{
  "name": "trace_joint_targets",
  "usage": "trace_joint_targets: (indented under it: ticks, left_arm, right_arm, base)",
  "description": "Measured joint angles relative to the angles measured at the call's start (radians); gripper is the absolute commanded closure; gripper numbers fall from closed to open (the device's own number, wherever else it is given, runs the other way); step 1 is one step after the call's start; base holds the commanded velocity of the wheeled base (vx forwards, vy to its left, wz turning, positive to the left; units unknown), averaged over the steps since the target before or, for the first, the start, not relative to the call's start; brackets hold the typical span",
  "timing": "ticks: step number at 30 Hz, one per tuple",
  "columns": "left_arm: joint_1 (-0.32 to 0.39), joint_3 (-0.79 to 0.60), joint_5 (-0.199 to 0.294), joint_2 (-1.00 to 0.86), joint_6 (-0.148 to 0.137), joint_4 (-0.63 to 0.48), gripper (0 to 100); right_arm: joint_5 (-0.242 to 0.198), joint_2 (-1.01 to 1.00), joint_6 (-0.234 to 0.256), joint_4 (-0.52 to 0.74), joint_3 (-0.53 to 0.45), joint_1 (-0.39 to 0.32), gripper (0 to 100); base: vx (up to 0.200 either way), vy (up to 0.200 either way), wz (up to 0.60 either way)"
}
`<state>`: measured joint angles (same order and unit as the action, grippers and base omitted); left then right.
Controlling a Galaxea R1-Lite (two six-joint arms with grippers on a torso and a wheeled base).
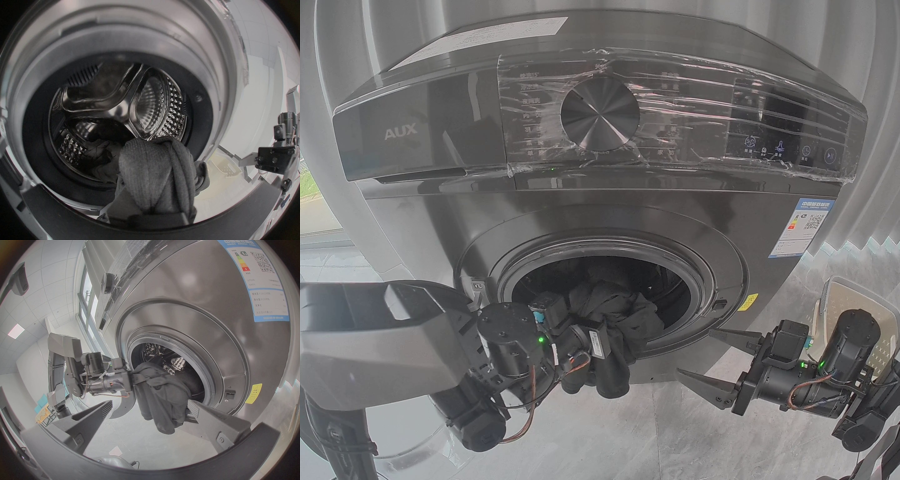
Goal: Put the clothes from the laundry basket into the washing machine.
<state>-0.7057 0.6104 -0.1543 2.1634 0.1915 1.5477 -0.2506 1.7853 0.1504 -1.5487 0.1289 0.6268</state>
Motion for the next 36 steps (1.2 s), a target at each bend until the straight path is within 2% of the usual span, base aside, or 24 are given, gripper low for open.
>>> trace_joint_targets:
  ticks: [6,17,30,36]
  left_arm:
    - [0.009,0.127,-0.014,0.09,0.022,-0.002,100]
    - [0.043,0.38,-0.038,0.235,0.027,-0.019,100]
    - [0.117,0.72,-0.046,0.358,0.044,-0.157,100]
    - [0.137,0.835,-0.074,0.401,0.046,-0.204,100]
  right_arm:
    - [0.0,0.0,-0.001,0.0,-0.001,0.004,0]
    - [-0.001,0.0,-0.001,0.0,-0.001,0.007,0]
    - [-0.001,0.0,-0.001,0.0,0.0,0.01,0]
    - [-0.001,0.001,-0.001,0.0,0.001,0.01,0]
  base:
    - [0.0,0.0,0.0]
    - [0.0,0.0,0.0]
    - [0.0,0.0,0.0]
    - [0.0,0.0,0.0]
